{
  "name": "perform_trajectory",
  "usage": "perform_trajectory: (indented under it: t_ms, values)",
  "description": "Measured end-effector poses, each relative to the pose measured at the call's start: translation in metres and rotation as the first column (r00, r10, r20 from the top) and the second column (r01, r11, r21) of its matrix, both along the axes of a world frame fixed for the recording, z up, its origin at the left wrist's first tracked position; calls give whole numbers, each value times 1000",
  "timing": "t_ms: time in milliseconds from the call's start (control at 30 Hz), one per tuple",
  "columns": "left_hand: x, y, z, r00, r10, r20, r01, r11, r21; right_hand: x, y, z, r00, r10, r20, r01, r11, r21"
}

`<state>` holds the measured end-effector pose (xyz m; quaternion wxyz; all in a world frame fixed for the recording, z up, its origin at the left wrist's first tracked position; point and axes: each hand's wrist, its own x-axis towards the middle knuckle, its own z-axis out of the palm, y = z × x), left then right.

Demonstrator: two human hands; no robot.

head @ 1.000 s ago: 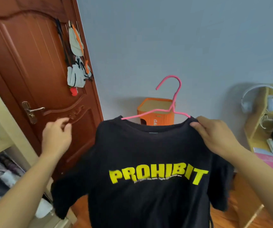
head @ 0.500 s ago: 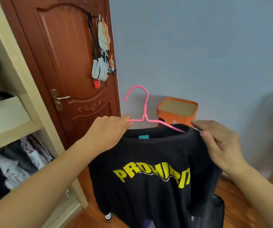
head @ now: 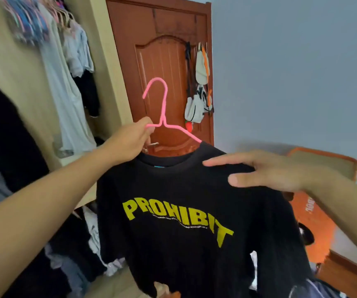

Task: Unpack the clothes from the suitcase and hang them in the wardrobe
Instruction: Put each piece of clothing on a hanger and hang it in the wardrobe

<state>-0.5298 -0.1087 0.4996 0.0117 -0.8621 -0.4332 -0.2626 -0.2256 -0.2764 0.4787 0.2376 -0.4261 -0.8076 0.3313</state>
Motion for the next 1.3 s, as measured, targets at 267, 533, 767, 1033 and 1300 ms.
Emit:
perform_trajectory:
  t_ms: [267,533,767,1033,1300]
  values:
    - [-107,25,57,998,-25,-58,6,955,-297,-84,104,22,977,-17,211,-47,954,297]
    - [-169,30,55,972,228,-64,-236,955,-178,-118,170,38,956,135,259,-207,939,274]
    - [-157,36,59,936,333,116,-340,762,551,-119,211,55,969,204,136,-237,922,307]
    - [-175,64,83,954,275,123,-300,834,464,-114,248,65,981,100,-164,-27,918,397]
    - [-208,94,119,895,375,241,-446,743,499,-162,241,111,839,473,-270,-476,877,56]
